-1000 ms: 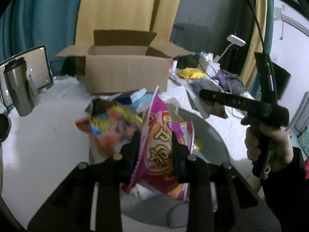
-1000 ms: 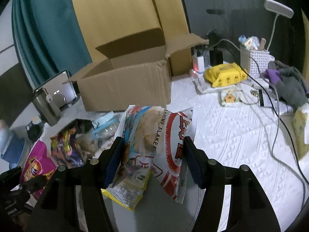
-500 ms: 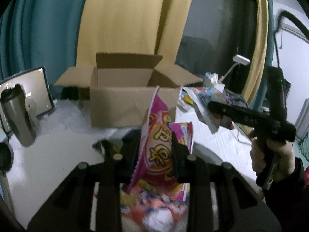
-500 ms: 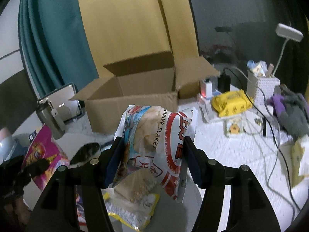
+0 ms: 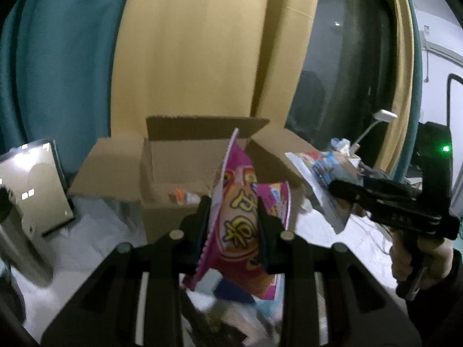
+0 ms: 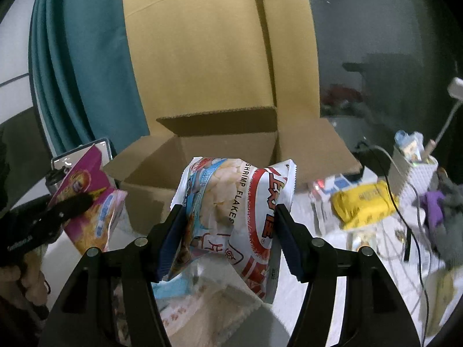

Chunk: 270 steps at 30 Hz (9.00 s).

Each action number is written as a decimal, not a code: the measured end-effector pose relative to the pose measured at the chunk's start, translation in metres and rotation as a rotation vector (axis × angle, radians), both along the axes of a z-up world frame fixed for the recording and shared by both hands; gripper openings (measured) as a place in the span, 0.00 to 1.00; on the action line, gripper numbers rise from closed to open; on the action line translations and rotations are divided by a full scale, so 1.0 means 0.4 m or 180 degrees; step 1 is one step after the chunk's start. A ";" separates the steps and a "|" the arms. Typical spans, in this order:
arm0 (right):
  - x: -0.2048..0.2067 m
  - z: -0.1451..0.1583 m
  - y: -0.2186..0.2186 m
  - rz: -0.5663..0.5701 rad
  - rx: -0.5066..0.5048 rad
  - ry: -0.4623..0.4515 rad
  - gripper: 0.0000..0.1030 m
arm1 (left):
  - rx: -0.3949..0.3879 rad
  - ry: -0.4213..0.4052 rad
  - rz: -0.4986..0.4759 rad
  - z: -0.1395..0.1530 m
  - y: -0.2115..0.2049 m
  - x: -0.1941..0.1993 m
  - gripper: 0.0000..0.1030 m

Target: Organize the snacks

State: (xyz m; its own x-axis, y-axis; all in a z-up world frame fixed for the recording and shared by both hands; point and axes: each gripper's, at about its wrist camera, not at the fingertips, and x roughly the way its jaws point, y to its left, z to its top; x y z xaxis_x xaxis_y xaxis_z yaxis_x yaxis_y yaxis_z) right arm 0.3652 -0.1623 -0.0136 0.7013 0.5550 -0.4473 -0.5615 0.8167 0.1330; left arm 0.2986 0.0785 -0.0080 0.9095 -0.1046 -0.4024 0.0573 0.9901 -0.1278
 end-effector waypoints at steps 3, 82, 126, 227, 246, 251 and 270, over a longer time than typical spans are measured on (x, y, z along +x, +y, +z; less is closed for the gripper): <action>0.039 0.010 0.023 0.0009 -0.0026 -0.0050 0.64 | 0.0031 -0.0031 0.0027 0.008 0.021 0.053 0.29; -0.448 -0.192 -0.098 0.0303 -0.0339 0.0294 0.84 | -0.0551 0.0677 0.0541 -0.233 -0.098 -0.418 0.93; -0.318 -0.194 -0.182 0.0739 -0.0155 0.0487 0.08 | -0.0297 0.1132 0.0359 -0.252 -0.148 -0.261 0.59; -0.069 -0.123 0.147 0.0595 -0.0576 0.0154 0.73 | -0.0352 0.1137 0.0438 -0.238 0.055 -0.077 0.88; -0.009 -0.283 0.342 0.1167 -0.1047 0.0567 0.73 | -0.0452 0.1602 0.0473 -0.339 0.119 0.022 0.70; -0.017 -0.302 0.347 0.1215 -0.1177 0.0586 0.62 | -0.0484 0.1706 0.0343 -0.358 0.094 0.022 0.39; -0.175 -0.132 0.284 0.1407 -0.0994 0.0107 0.50 | -0.0509 0.1205 0.0409 -0.224 0.104 -0.137 0.31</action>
State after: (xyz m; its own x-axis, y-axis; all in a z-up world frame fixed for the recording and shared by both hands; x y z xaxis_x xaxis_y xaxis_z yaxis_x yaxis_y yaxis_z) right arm 0.2953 -0.0487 -0.0666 0.4136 0.6310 -0.6563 -0.8601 0.5072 -0.0544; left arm 0.2439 0.1200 -0.0974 0.7104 -0.0883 -0.6982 -0.1456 0.9522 -0.2685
